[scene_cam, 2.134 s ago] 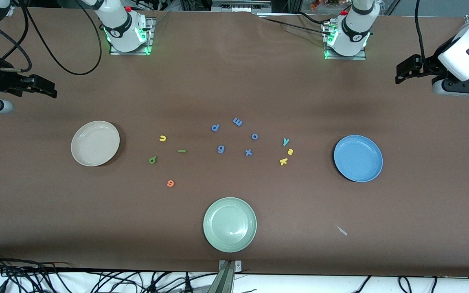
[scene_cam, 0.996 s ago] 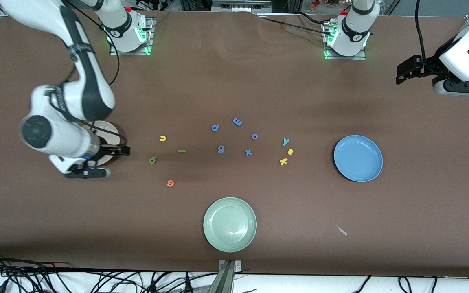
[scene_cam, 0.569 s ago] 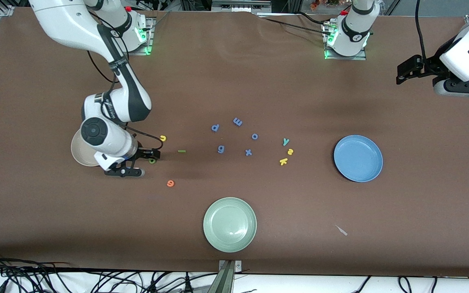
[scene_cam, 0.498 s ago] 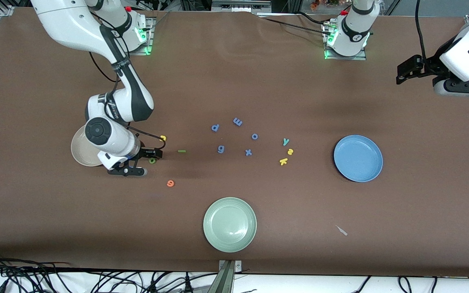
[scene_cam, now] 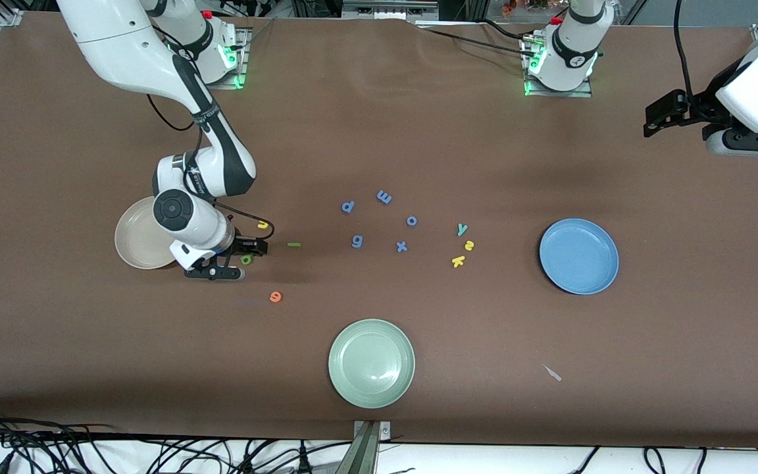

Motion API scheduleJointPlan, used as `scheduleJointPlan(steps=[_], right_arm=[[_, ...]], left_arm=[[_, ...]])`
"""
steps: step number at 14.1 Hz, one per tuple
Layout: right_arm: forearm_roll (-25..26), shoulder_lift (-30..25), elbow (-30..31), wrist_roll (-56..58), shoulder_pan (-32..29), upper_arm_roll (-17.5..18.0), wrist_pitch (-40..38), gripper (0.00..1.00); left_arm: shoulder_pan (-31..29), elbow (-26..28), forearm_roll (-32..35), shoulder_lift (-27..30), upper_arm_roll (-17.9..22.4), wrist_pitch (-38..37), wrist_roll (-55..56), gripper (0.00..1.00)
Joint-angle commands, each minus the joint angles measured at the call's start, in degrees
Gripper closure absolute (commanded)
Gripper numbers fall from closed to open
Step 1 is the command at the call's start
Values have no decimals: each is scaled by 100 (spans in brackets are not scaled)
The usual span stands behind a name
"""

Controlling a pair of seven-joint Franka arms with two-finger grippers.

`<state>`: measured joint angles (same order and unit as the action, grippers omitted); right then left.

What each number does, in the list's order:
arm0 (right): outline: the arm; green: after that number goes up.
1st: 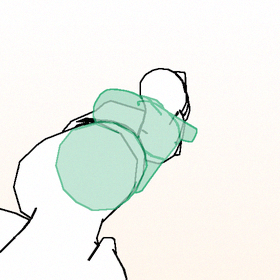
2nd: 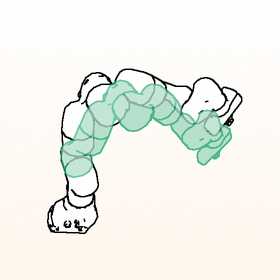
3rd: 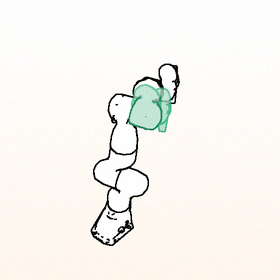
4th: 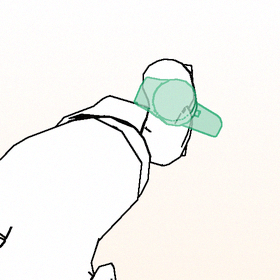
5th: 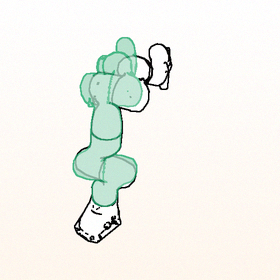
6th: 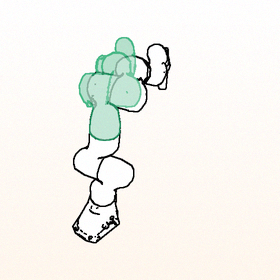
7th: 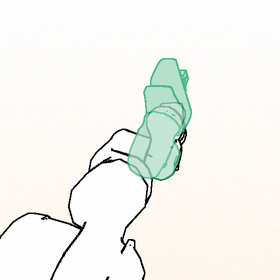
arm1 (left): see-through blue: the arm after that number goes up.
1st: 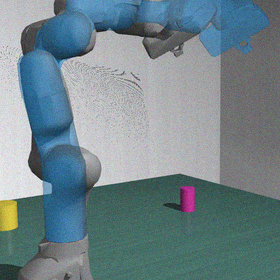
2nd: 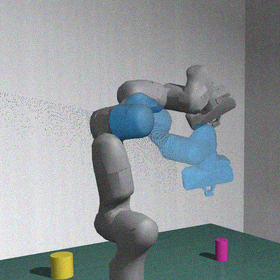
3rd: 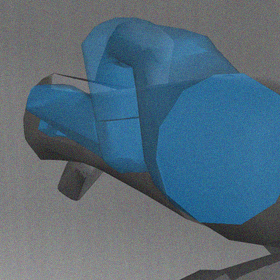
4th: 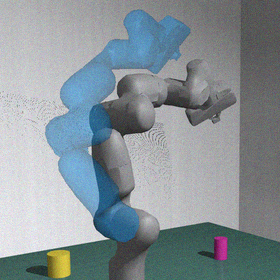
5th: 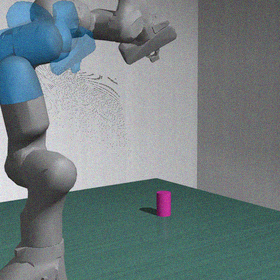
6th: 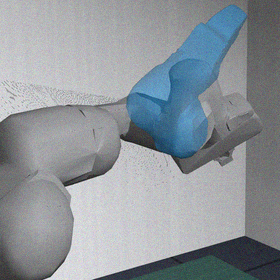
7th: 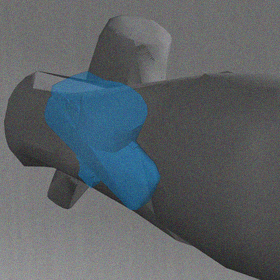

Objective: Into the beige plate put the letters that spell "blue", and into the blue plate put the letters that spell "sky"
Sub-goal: 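Move the right gripper toward the green b and orange e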

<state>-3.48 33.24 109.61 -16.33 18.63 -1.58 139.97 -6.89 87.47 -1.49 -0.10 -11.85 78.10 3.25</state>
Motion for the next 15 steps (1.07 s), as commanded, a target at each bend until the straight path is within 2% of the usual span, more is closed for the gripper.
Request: scheduleJointPlan(steps=[1, 3, 5, 7, 10, 12, 13, 15], right_arm=[[-56, 15, 69, 25, -35, 44, 162, 11], [-56, 59, 78, 51, -35, 44, 241, 24], [-56, 129, 87, 42, -26, 52, 434, 25], [-47, 130, 113, 42, -35, 52, 452, 43], [-47, 130, 113, 42, -35, 96, 461, 77], [-56, 130, 113, 42, -35, 96, 496, 90], [-56, 121, 113, 25, -35, 96, 487, 93], [-56, 77, 70, 7, -35, 96, 426, 98]], left_arm=[[-31, -134, -159, 1, 16, -58, 18, 0], [21, -82, -194, 10, -2, -49, 27, 0], [30, 233, -387, -16, -150, 353, 44, 0], [135, 821, -387, 10, -274, 1037, 44, 0], [547, 1735, -387, 36, -274, 2048, 62, 0], [759, 2368, -396, 2, -274, 2830, 62, 0], [829, 2641, -405, -94, -274, 3243, 71, 0], [1136, 2775, -335, -559, -266, 3650, 53, 0]])
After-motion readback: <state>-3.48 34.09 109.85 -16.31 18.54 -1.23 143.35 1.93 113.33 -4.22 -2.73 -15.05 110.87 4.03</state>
